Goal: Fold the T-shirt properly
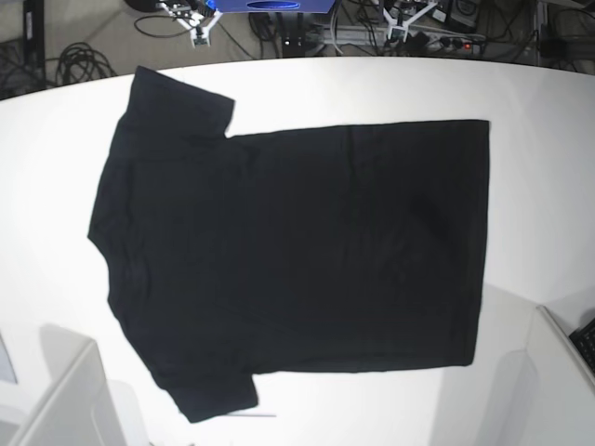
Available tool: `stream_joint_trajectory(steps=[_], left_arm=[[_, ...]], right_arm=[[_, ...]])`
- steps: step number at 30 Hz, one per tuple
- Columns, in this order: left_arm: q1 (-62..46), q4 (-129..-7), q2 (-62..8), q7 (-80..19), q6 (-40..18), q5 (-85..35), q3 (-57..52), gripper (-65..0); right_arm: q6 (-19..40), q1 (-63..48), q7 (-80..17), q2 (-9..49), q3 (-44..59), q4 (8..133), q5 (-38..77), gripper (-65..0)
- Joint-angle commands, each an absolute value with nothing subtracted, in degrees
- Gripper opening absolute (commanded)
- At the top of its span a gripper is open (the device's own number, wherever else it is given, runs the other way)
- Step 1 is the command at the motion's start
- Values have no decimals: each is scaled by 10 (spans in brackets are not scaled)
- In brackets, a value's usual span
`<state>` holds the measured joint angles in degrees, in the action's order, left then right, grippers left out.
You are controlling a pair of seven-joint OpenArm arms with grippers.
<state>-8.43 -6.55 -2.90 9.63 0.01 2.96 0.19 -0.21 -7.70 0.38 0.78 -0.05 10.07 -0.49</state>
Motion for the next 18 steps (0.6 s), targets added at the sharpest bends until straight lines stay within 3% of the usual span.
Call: stream_joint_trajectory(steps=[1,18], left_arm=[[-88,-65,-30,97,2,29,1,-650],[-90,-65,-33,97,2,29,0,-650]], right_arm=[[-3,-81,3,8,-1,101,-6,-650],[-4,-105,68,9,-1,109,30,-650]])
